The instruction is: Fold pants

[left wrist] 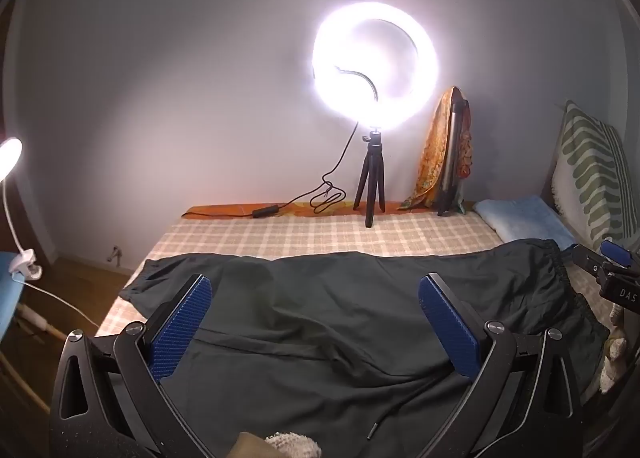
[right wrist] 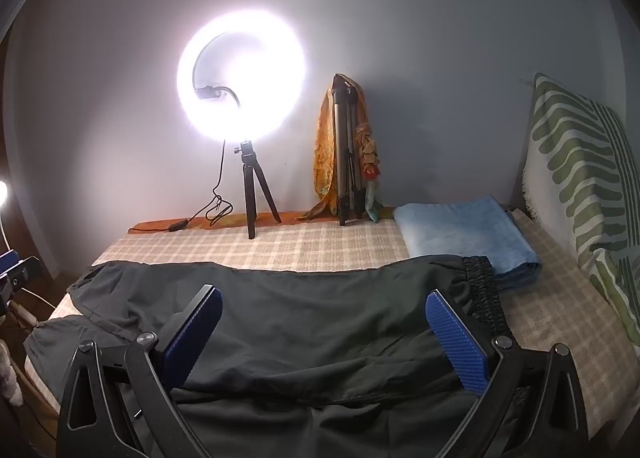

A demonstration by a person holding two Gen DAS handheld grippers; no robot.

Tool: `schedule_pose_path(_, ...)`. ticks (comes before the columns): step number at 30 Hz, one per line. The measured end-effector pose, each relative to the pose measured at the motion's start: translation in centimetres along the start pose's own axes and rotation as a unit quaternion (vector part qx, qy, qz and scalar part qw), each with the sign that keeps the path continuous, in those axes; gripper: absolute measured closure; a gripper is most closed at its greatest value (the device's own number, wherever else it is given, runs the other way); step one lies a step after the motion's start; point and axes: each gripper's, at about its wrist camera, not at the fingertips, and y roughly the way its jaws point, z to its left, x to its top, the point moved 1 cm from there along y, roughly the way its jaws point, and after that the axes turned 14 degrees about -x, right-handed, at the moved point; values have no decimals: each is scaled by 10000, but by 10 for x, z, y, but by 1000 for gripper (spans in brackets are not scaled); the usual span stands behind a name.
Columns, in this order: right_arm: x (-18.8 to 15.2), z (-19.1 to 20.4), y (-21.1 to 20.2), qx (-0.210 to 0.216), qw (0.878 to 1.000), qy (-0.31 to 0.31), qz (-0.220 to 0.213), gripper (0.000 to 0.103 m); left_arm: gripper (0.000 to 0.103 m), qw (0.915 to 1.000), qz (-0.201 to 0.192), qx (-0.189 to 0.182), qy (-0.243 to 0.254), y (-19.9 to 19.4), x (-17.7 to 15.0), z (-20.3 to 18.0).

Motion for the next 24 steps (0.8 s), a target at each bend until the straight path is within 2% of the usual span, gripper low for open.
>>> schedule_pose_path(24,0,-1,0,-39,10000,-9,-5,0,0,9999,-82,-20,-63,-6,6,1)
